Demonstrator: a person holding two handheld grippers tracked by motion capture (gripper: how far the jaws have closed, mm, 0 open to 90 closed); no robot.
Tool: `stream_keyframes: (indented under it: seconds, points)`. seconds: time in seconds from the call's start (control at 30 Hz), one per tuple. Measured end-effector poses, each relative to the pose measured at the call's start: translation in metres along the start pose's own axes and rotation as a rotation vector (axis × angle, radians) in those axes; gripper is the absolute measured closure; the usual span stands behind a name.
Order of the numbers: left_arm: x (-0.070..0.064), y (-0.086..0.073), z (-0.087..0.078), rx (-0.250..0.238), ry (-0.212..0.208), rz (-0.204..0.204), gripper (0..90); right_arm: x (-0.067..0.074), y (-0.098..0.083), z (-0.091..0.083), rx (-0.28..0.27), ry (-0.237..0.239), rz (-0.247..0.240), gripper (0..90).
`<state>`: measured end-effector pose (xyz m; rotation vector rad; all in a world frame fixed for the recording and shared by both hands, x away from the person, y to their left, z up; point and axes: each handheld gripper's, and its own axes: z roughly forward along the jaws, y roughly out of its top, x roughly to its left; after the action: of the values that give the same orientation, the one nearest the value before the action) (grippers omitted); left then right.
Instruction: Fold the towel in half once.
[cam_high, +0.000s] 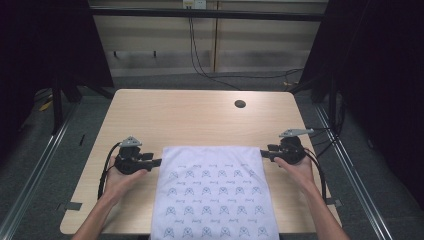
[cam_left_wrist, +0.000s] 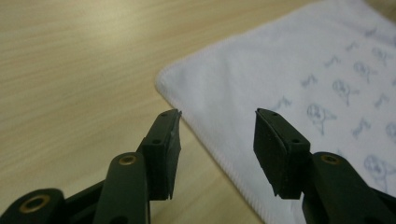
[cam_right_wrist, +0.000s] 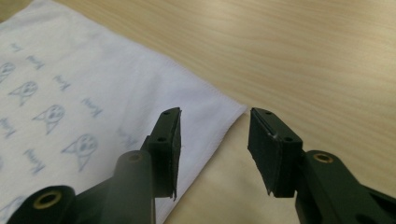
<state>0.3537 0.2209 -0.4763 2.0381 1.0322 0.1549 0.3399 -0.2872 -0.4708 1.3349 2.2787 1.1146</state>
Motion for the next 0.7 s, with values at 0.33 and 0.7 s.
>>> stream_keyframes:
  seconds: [0.33, 0.7]
  points:
    - [0.003, 0.018, 0.006, -0.05, 0.034, 0.017, 46.1, -0.013, 0.002, 0.029, 0.043, -0.005, 0.009, 50.3]
    - [0.004, 0.014, 0.011, -0.019, 0.046, 0.022, 44.5, -0.004, 0.005, 0.051, 0.077, 0.005, -0.049, 48.6]
